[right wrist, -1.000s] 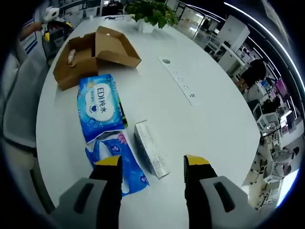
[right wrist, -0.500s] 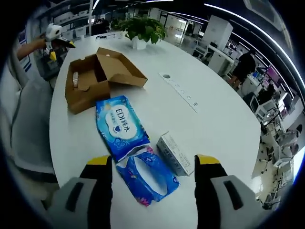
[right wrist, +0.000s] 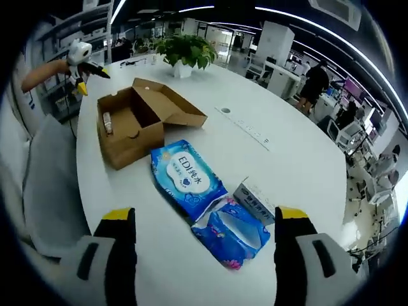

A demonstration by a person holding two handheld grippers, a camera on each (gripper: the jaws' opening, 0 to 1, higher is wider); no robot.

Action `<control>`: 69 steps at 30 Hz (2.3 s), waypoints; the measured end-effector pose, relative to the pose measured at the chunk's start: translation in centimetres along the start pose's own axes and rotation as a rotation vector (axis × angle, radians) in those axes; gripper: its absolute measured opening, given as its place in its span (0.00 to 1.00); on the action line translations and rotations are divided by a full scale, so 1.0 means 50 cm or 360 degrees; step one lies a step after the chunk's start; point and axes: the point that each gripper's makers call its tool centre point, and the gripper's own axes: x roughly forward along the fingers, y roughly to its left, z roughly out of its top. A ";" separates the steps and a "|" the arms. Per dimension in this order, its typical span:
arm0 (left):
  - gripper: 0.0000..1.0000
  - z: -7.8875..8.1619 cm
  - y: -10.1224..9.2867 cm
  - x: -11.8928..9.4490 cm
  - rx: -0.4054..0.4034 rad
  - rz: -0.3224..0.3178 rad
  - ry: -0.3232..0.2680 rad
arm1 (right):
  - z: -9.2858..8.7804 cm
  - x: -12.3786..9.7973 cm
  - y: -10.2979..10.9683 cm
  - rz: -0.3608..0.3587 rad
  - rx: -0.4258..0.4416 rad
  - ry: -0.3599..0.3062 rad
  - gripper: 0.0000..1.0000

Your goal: Operate the shoe box by opening the lid, removing the specified soft item, and placing it in the target area until the item is outside and the box remains undamaged.

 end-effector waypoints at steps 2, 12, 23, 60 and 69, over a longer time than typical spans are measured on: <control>0.70 0.005 0.001 0.007 0.0022 -0.0042 0.0019 | 0.001 -0.005 0.010 -0.0012 0.0019 -0.0012 0.90; 0.60 0.002 -0.008 0.056 0.0162 -0.0222 0.0175 | -0.012 -0.028 0.068 -0.0067 0.0159 -0.0030 0.96; 0.60 -0.014 -0.006 0.092 0.0316 -0.0378 0.0368 | -0.014 -0.044 0.134 -0.0058 0.0236 -0.0071 0.96; 0.47 -0.128 -0.020 0.179 0.0871 -0.0807 0.0949 | 0.006 -0.082 0.211 -0.0073 0.0380 -0.0182 0.96; 0.45 -0.147 -0.021 0.188 0.0890 -0.0843 0.1000 | 0.015 -0.082 0.212 -0.0085 0.0390 -0.0202 0.96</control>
